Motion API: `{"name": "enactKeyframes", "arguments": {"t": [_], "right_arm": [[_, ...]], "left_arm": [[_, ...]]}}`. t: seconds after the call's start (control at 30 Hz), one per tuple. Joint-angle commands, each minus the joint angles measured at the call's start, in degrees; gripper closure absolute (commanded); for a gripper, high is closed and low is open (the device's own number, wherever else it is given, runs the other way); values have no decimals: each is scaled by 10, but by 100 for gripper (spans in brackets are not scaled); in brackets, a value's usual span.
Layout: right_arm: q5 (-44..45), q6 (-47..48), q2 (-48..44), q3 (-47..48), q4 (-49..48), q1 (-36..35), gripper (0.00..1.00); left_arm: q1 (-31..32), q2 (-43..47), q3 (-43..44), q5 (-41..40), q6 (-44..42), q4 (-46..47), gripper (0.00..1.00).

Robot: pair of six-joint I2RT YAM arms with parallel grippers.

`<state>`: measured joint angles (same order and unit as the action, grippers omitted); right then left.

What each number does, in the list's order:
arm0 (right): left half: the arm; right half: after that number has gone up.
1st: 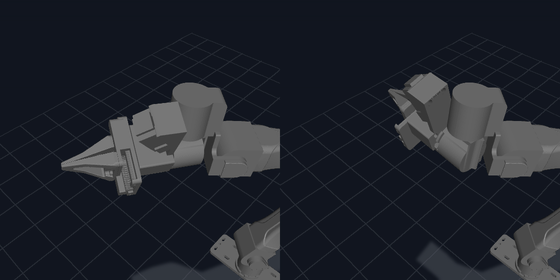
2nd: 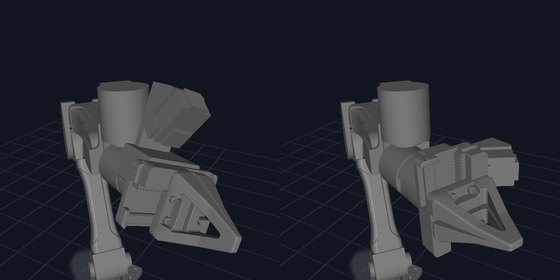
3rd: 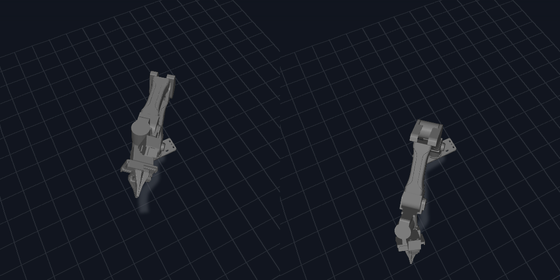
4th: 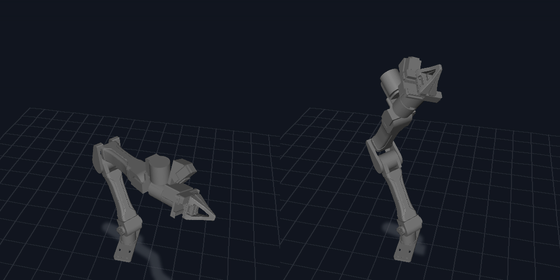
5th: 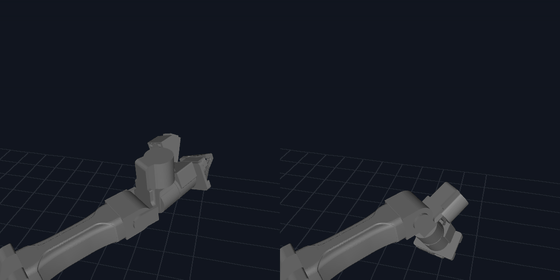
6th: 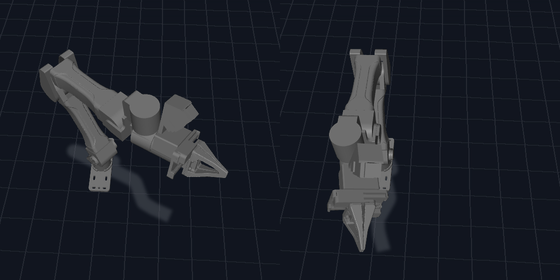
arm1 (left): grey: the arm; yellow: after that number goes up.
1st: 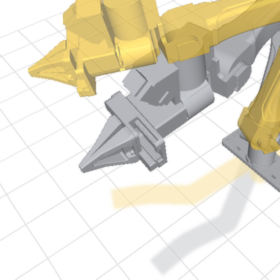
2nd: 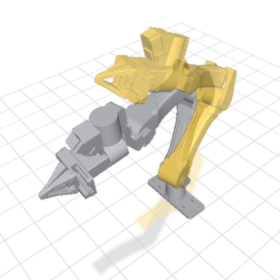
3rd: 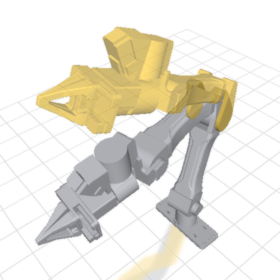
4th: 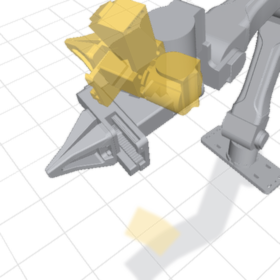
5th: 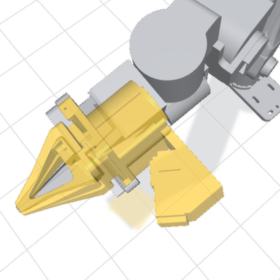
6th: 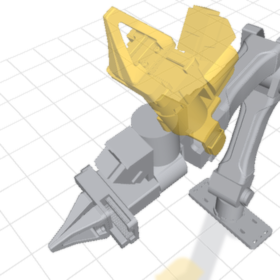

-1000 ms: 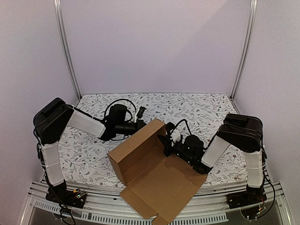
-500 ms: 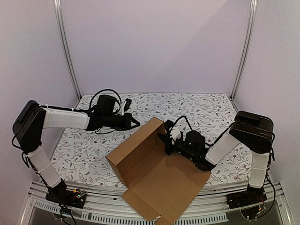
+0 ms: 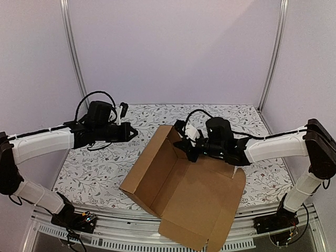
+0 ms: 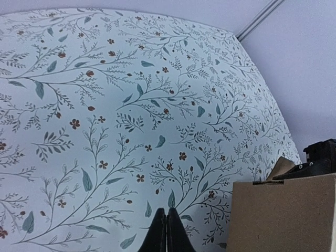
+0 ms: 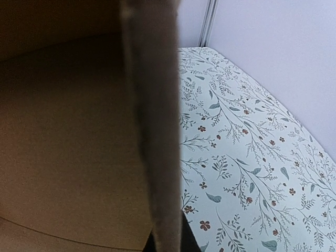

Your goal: Fold the paper box

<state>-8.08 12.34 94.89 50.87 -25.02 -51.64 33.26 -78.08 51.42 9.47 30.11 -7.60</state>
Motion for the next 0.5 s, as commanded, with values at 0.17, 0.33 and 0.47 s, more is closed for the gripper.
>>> {"name": "enactKeyframes", "arguments": {"t": [0.17, 0.33, 0.47], "right_arm": [[-68, 164, -6, 238, 580, 25, 100], [-43, 222, 43, 342, 755, 27, 100], [2, 247, 85, 389, 819, 27, 100]], "left_arm": [[6, 92, -49, -43, -4, -39, 97], [19, 103, -65, -46, -3, -39, 97], [27, 105, -76, -47, -3, -35, 97]]}}
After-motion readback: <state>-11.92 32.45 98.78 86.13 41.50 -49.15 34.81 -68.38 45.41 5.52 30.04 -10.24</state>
